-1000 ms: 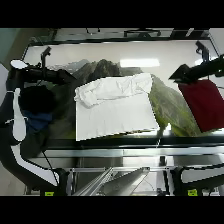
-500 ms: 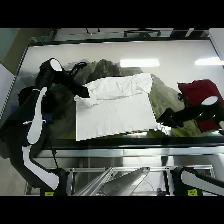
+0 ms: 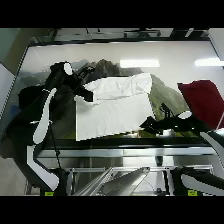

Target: Fold the shirts.

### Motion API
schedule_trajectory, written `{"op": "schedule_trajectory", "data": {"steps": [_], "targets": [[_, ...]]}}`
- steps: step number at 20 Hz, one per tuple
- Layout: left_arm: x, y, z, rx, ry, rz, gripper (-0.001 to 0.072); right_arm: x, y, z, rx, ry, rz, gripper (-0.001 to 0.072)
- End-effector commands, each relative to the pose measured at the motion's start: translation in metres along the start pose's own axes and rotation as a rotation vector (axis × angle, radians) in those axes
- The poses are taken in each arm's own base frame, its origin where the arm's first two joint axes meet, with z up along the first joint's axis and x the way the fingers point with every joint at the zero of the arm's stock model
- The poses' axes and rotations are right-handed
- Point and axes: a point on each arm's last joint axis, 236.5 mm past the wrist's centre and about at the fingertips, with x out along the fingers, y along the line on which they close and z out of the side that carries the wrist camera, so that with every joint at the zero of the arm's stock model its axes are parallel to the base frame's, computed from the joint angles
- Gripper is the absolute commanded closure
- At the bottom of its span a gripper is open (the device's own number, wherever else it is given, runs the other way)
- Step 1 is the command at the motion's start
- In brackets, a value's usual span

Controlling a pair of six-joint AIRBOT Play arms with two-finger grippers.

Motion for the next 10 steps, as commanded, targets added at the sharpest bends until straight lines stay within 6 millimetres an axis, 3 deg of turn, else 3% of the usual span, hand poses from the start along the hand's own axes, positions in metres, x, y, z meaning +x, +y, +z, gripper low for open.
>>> {"op": "schedule_trajectory", "data": {"steps": [1,3,4,5,6,9,10], "targets": [[0.017,0.003,-0.003,0.005,0.036,0.003,0.0038,0.024,0.004,0.015,-0.021,-0.085,-0.003,0.0273],[0.029,0.018,-0.013,0.007,0.087,0.046,0.0042,0.025,0.019,0.030,-0.027,-0.149,0.047,0.0281],[0.034,0.023,-0.015,0.003,0.101,0.062,0.0158,0.023,0.024,0.037,-0.029,-0.179,0.067,0.0287],[0.036,0.025,-0.014,0.003,0.098,0.067,0.0293,0.021,0.028,0.045,-0.031,-0.211,0.080,0.0367],[0.036,0.026,-0.011,0.004,0.084,0.072,0.0359,0.020,0.031,0.050,-0.040,-0.231,0.087,0.0547],[0.021,0.023,0.007,0.009,0.027,0.069,0.0610,0.013,0.035,0.070,-0.049,-0.299,0.079,0.0696],[0.014,0.016,0.017,0.009,-0.009,0.045,0.0685,0.011,0.038,0.075,-0.061,-0.312,0.080,0.0697]]}}
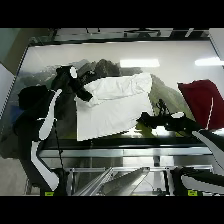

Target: Fold the shirts.

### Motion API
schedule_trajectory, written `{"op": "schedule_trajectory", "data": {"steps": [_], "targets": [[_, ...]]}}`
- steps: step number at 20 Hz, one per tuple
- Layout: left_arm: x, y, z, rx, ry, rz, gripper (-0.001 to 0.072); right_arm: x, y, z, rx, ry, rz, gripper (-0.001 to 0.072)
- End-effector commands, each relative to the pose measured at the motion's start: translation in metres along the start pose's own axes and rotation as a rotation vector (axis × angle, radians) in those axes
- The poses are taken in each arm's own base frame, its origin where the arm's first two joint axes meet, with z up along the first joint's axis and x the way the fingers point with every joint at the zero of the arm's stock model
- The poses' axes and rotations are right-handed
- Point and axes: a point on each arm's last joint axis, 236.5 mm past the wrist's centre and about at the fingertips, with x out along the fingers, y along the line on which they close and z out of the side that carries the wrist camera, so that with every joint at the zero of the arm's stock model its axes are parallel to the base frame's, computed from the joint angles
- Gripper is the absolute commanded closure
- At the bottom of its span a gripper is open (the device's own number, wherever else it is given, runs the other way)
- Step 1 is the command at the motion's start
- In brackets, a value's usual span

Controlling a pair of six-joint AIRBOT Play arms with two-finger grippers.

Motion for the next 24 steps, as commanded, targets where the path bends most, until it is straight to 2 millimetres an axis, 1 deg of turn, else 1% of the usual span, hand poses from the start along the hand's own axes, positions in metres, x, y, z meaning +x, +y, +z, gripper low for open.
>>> {"op": "schedule_trajectory", "data": {"steps": [1,2,4,6,7,8,9,10,12,14,15,16,17,18,19,20,21,22,23,24], "targets": [[-0.020,-0.009,0.026,-0.009,-0.098,-0.044,0.0685,-0.003,0.013,0.028,-0.024,-0.093,0.017,0.0697],[-0.032,-0.012,0.036,-0.017,-0.144,-0.074,0.0684,-0.004,0.016,0.033,-0.034,-0.102,0.022,0.0697],[-0.059,-0.012,0.051,-0.038,-0.237,-0.115,0.0685,-0.012,0.018,0.047,-0.084,-0.119,0.013,0.0697],[-0.091,-0.004,0.056,-0.099,-0.334,-0.179,0.0685,-0.026,0.016,0.066,-0.101,-0.138,0.015,0.0697],[-0.105,0.002,0.055,-0.133,-0.376,-0.209,0.0685,-0.037,0.012,0.080,-0.096,-0.159,0.017,0.0697],[-0.121,0.016,0.048,-0.193,-0.421,-0.249,0.0685,-0.054,0.005,0.101,-0.097,-0.194,0.010,0.0698],[-0.132,0.027,0.040,-0.245,-0.449,-0.283,0.0685,-0.072,-0.003,0.121,-0.102,-0.232,-0.004,0.0697],[-0.142,0.040,0.027,-0.314,-0.473,-0.326,0.0685,-0.095,-0.012,0.145,-0.113,-0.278,-0.020,0.0697],[-0.147,0.054,-0.004,-0.429,-0.494,-0.431,0.0685,-0.143,-0.024,0.191,-0.101,-0.390,-0.032,0.0698],[-0.137,0.062,-0.036,-0.536,-0.480,-0.511,0.0685,-0.182,-0.026,0.230,-0.105,-0.482,-0.027,0.0698],[-0.129,0.064,-0.051,-0.587,-0.465,-0.540,0.0685,-0.194,-0.023,0.245,-0.120,-0.504,-0.020,0.0698],[-0.118,0.063,-0.065,-0.629,-0.438,-0.565,0.0685,-0.198,-0.019,0.255,-0.134,-0.501,-0.006,0.0697],[-0.106,0.059,-0.077,-0.668,-0.406,-0.599,0.0685,-0.197,-0.014,0.260,-0.148,-0.481,0.011,0.0696],[-0.094,0.052,-0.087,-0.694,-0.372,-0.634,0.0685,-0.189,-0.009,0.261,-0.161,-0.448,0.028,0.0632],[-0.083,0.045,-0.093,-0.715,-0.339,-0.662,0.0688,-0.179,-0.005,0.259,-0.170,-0.415,0.041,0.0444],[-0.072,0.038,-0.098,-0.735,-0.314,-0.684,0.0688,-0.169,-0.004,0.256,-0.173,-0.392,0.044,0.0416],[-0.061,0.031,-0.100,-0.740,-0.297,-0.696,0.0686,-0.159,-0.002,0.253,-0.177,-0.370,0.047,0.0416],[-0.053,0.026,-0.101,-0.736,-0.288,-0.699,0.0576,-0.152,0.002,0.249,-0.183,-0.353,0.051,0.0416],[-0.045,0.021,-0.102,-0.742,-0.278,-0.703,0.0432,-0.148,0.006,0.246,-0.190,-0.340,0.056,0.0418],[-0.040,0.018,-0.103,-0.746,-0.270,-0.705,0.0429,-0.147,0.009,0.243,-0.195,-0.330,0.062,0.0418]]}}
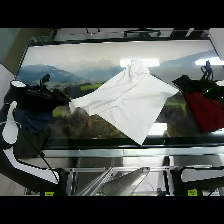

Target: Fold the shirts.

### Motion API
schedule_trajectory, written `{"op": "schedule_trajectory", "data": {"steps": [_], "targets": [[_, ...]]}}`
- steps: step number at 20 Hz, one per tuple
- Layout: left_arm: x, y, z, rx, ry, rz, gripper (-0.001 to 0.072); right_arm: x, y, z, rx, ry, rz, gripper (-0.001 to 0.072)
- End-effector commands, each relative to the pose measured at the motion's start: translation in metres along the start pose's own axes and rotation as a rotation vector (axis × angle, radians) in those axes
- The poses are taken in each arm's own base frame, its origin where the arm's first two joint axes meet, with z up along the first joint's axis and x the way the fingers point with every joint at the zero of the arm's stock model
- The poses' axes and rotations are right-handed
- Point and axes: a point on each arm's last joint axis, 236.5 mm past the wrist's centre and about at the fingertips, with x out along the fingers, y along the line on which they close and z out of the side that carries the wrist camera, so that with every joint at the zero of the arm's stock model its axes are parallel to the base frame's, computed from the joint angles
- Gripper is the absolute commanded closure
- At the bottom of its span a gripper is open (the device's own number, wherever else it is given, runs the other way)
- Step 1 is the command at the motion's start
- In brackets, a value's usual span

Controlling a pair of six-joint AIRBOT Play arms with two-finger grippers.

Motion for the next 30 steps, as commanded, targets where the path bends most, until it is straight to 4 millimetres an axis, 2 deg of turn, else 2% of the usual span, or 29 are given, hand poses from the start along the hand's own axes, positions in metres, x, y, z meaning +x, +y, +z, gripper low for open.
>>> {"op": "schedule_trajectory", "data": {"steps": [1,2,3,5,7,10,11,12,14,15,16,19,21,23,25,26,28,30], "targets": [[0.019,0.011,-0.018,-0.033,0.030,-0.019,0.0429,0.006,0.015,-0.014,-0.017,0.068,0.044,0.0420],[0.018,0.012,-0.016,-0.025,0.025,-0.015,0.0428,-0.001,0.019,-0.020,-0.018,0.099,0.066,0.0422],[0.011,0.013,-0.011,-0.016,0.008,-0.004,0.0428,-0.010,0.024,-0.030,-0.019,0.147,0.094,0.0466],[-0.013,0.007,0.005,0.026,-0.037,0.007,0.0411,-0.028,0.022,-0.058,-0.028,0.266,0.087,0.0491],[-0.037,-0.001,0.017,0.075,-0.057,0.045,0.0410,-0.044,0.005,-0.100,-0.004,0.388,0.000,0.0490],[-0.060,-0.005,0.022,0.152,-0.018,0.188,0.0410,-0.062,0.005,-0.165,0.075,0.452,-0.031,0.0484],[-0.060,-0.013,0.023,0.185,-0.011,0.210,0.0410,-0.067,0.006,-0.187,0.109,0.463,-0.037,0.0392],[-0.055,-0.024,0.024,0.217,-0.005,0.215,0.0410,-0.070,0.007,-0.210,0.127,0.475,-0.045,0.0319],[-0.039,-0.042,0.029,0.300,0.001,0.224,0.0409,-0.068,0.002,-0.251,0.168,0.487,-0.077,0.0317],[-0.028,-0.045,0.032,0.334,0.008,0.252,0.0409,-0.063,0.001,-0.271,0.187,0.505,-0.086,0.0264],[-0.019,-0.041,0.034,0.356,0.022,0.300,0.0364,-0.056,0.005,-0.291,0.204,0.528,-0.078,0.0184],[0.013,-0.029,0.023,0.404,0.146,0.394,0.0364,-0.031,0.017,-0.328,0.216,0.554,-0.070,0.0189],[0.035,-0.028,0.011,0.418,0.229,0.395,0.0363,-0.016,0.025,-0.344,0.203,0.577,-0.071,0.0189],[0.053,-0.026,0.008,0.437,0.270,0.397,0.0363,-0.005,0.030,-0.356,0.216,0.590,-0.073,0.0190],[0.057,-0.007,0.014,0.472,0.289,0.498,0.0363,0.001,0.032,-0.367,0.225,0.615,-0.068,0.0193],[0.058,-0.001,0.016,0.489,0.298,0.538,0.0363,0.003,0.033,-0.370,0.237,0.625,-0.064,0.0212],[0.064,-0.001,0.016,0.509,0.306,0.546,0.0364,0.007,0.033,-0.373,0.252,0.630,-0.054,0.0354],[0.067,-0.003,0.022,0.538,0.287,0.551,0.0364,0.009,0.035,-0.372,0.259,0.624,-0.041,0.0382]]}}
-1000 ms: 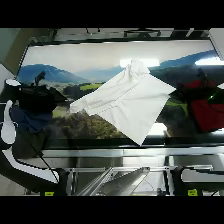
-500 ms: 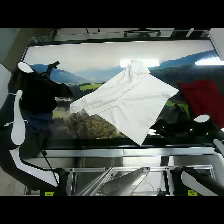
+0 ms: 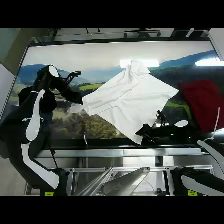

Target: Fold the shirts.

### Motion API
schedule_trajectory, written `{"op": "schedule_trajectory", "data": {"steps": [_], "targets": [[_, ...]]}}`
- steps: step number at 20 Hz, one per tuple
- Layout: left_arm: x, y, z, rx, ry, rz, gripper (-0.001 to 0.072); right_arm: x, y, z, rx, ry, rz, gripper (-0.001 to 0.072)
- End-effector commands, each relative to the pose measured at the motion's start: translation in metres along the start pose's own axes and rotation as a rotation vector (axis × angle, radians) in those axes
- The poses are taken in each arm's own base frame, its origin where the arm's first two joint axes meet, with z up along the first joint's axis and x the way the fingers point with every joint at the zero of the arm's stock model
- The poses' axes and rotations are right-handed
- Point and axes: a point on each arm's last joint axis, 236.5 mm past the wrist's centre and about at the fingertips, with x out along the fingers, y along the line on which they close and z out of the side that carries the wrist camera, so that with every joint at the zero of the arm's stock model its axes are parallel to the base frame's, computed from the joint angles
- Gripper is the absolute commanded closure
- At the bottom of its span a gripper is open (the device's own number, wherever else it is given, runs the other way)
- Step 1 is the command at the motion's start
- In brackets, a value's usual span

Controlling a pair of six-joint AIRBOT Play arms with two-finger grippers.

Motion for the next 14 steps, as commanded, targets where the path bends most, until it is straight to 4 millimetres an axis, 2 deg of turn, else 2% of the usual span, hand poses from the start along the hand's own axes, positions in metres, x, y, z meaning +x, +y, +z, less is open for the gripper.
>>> {"op": "schedule_trajectory", "data": {"steps": [1,2,3,4,6,8,9,10,11,13,14], "targets": [[0.005,0.008,0.009,0.038,-0.017,0.061,0.0368,0.007,-0.005,0.007,0.000,-0.030,-0.011,0.0540],[0.005,0.009,0.012,0.037,-0.027,0.067,0.0392,0.007,-0.005,0.007,-0.001,-0.030,-0.011,0.0644],[0.005,0.010,0.011,0.037,-0.027,0.066,0.0649,0.007,-0.005,0.007,-0.002,-0.029,-0.011,0.0696],[0.005,0.010,0.011,0.036,-0.026,0.066,0.0680,0.006,-0.004,0.008,-0.017,-0.033,-0.009,0.0697],[0.001,0.004,0.013,0.029,-0.041,0.044,0.0682,0.003,0.006,0.010,-0.050,-0.038,0.013,0.0697],[-0.020,-0.018,0.028,0.024,-0.142,-0.035,0.0683,-0.013,0.037,0.018,-0.132,-0.058,0.073,0.0698],[-0.041,-0.036,0.040,0.025,-0.233,-0.106,0.0683,-0.030,0.063,0.025,-0.189,-0.080,0.127,0.0698],[-0.074,-0.058,0.052,0.034,-0.350,-0.200,0.0685,-0.056,0.091,0.034,-0.247,-0.117,0.185,0.0698],[-0.115,-0.079,0.063,0.041,-0.484,-0.303,0.0684,-0.091,0.122,0.045,-0.321,-0.178,0.243,0.0698],[-0.230,-0.120,0.069,0.068,-0.806,-0.528,0.0685,-0.191,0.185,0.062,-0.490,-0.378,0.330,0.0698],[-0.295,-0.139,0.058,0.094,-0.965,-0.650,0.0685,-0.251,0.220,0.059,-0.577,-0.496,0.380,0.0698]]}}
